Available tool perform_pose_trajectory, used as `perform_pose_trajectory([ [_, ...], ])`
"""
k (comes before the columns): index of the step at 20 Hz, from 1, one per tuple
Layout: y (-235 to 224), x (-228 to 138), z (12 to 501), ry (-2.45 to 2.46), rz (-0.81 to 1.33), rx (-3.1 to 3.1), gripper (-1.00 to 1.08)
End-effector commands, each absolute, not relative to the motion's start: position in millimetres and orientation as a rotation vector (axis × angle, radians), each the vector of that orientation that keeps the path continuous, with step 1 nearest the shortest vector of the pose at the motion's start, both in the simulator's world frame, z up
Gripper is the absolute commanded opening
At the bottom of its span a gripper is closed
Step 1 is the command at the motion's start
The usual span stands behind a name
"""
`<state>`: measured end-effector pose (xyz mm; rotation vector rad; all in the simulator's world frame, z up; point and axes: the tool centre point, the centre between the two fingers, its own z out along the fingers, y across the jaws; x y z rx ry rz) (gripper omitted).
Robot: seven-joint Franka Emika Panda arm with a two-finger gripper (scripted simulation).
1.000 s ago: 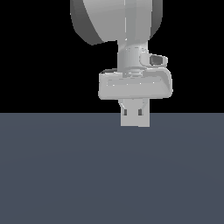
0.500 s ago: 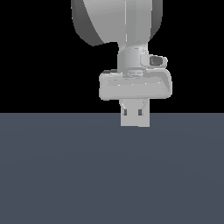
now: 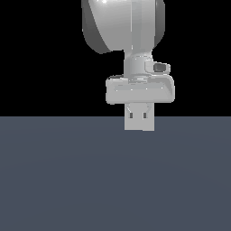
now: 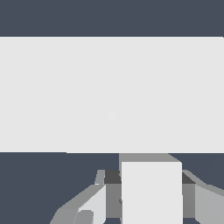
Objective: Plug the charger into the wall socket.
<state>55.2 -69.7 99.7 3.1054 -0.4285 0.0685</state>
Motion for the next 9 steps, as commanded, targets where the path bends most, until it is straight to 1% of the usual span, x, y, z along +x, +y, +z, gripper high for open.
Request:
perform_pose_trajectory([
  [1,-71.7,62.6,99.9,-0.428,0.069,3.106,-1.00],
  [9,-74.3,71.7,100.0,-0.429,0.069,3.105,-1.00],
])
